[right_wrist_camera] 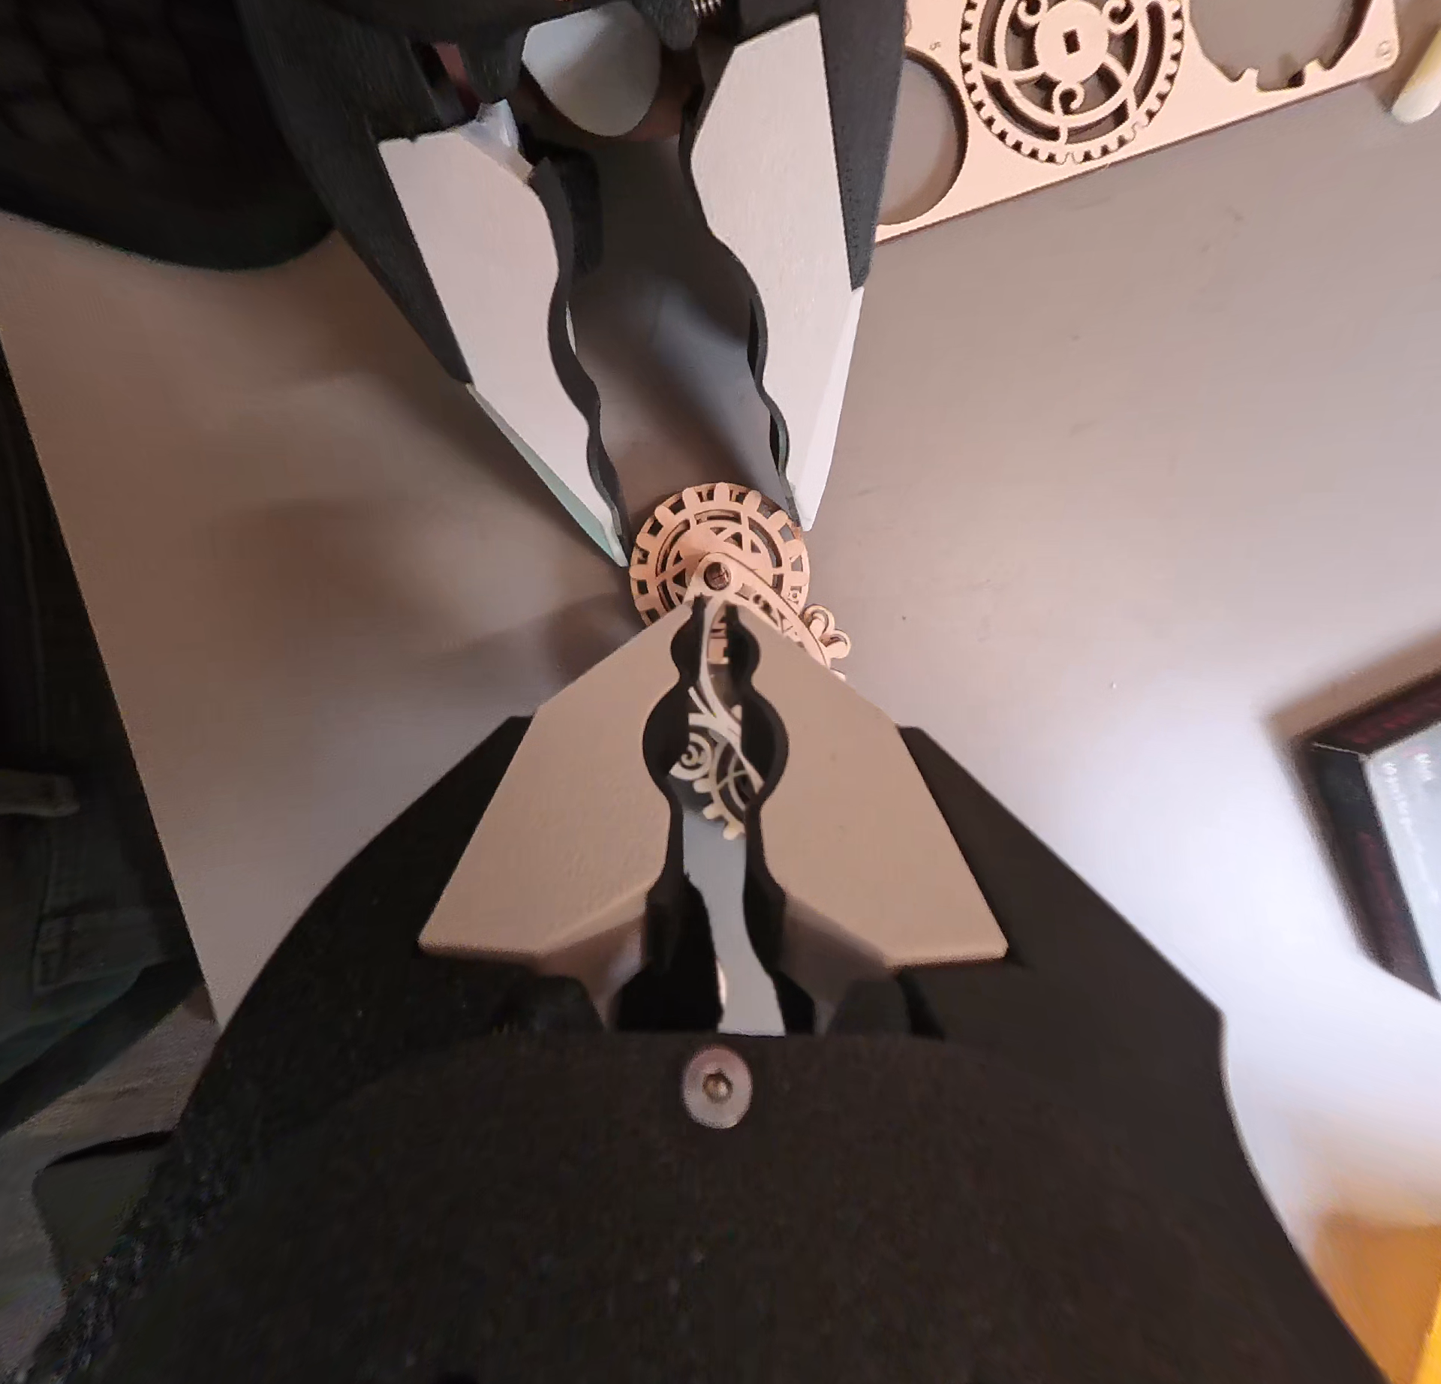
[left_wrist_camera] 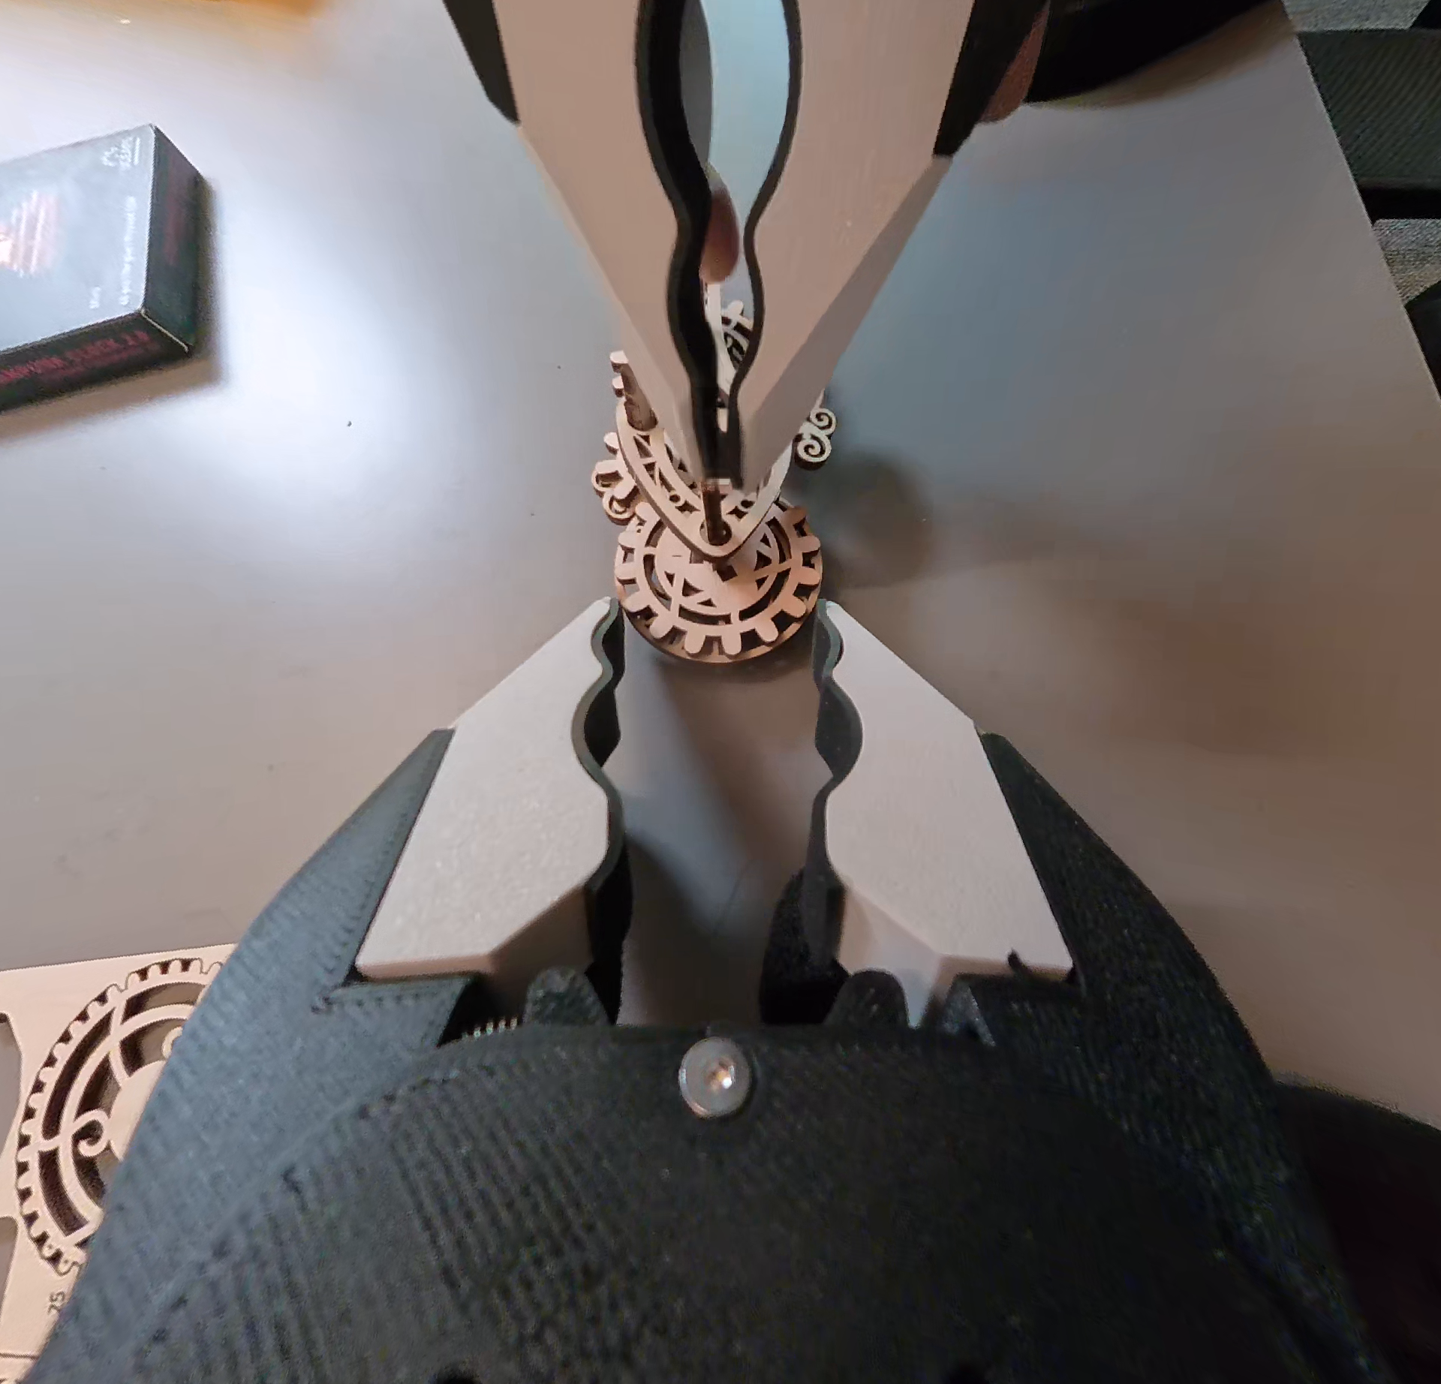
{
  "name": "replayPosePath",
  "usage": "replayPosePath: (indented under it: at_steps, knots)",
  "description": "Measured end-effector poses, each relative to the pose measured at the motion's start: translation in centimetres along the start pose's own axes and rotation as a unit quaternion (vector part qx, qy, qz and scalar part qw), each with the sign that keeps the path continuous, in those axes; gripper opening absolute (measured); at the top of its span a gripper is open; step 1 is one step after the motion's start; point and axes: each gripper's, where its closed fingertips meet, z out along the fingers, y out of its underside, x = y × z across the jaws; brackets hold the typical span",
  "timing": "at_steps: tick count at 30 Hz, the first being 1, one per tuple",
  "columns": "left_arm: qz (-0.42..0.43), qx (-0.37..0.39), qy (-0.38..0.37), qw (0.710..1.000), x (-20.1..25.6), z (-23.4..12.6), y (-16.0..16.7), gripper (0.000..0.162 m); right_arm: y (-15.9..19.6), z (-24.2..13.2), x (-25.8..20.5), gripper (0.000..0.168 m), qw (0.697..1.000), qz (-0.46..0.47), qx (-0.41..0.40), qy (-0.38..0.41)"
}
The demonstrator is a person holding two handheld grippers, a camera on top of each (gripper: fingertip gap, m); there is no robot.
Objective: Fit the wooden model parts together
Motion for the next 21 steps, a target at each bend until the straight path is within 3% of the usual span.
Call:
replayPosePath:
  at_steps: [4, 14, 21]
  knots:
    - [0.000, 0.003, 0.003, 1.000, 0.0, 0.0, 0.0, 0.047, -0.1, 0.3, -0.3, 0.023, 0.997, -0.077, -0.021, -0.001]
    - [-0.006, 0.005, 0.008, 1.000, 0.0, -0.1, 0.0, 0.047, 0.0, 0.9, -0.1, 0.018, 0.987, -0.153, -0.049, -0.024]
    - [-0.007, 0.005, 0.012, 1.000, 0.1, -0.1, 0.0, 0.047, 0.1, 1.0, -0.2, 0.018, 0.977, -0.201, -0.057, 0.028]
